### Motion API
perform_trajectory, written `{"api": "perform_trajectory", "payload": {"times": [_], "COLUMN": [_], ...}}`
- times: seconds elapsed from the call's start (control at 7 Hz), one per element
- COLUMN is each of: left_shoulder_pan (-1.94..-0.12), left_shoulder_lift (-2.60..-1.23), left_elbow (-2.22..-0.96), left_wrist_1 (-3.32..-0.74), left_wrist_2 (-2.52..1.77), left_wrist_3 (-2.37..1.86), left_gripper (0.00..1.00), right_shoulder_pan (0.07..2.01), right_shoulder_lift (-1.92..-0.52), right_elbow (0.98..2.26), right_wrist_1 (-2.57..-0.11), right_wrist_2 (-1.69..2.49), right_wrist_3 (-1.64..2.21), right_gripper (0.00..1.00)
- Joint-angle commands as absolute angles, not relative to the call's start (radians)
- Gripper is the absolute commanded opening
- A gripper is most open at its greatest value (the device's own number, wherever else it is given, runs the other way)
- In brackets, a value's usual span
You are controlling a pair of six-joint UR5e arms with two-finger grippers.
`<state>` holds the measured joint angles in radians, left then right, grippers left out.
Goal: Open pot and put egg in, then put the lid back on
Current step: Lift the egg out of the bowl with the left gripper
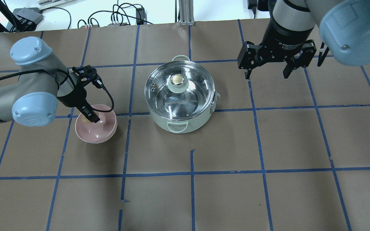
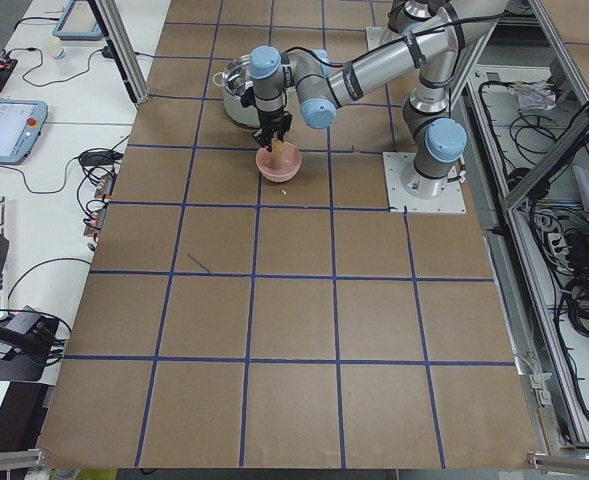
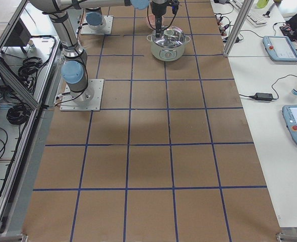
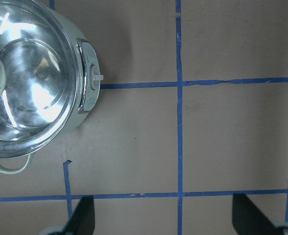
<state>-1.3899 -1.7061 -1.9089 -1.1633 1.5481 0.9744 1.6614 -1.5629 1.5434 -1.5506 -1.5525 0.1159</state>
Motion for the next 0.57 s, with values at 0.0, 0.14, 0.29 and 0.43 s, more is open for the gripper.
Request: {"api": "perform_trajectory", "payload": {"times": [0.0,0.14,0.29,0.43], "left_shoulder_pan": [-1.44,-1.489,-1.541,-1.57], "left_shoulder_lift": [-1.69,-1.69,-1.683,-1.658], "left_elbow": [-1.827,-1.766,-1.731,-1.72], "left_wrist_1": [-1.248,-1.291,-1.337,-1.357], "left_wrist_2": [1.536,1.529,1.545,1.542], "left_wrist_3": [0.811,0.682,0.601,0.51], "left_gripper": [0.15,0.15,0.15,0.15], "right_shoulder_pan": [1.663,1.661,1.661,1.657], "right_shoulder_lift": [-1.562,-1.562,-1.562,-1.562], "right_elbow": [1.545,1.545,1.545,1.545], "right_wrist_1": [-1.549,-1.549,-1.549,-1.548], "right_wrist_2": [-1.552,-1.554,-1.552,-1.554], "right_wrist_3": [0.121,0.12,0.121,0.115], "right_gripper": [1.0,1.0,1.0,1.0]}}
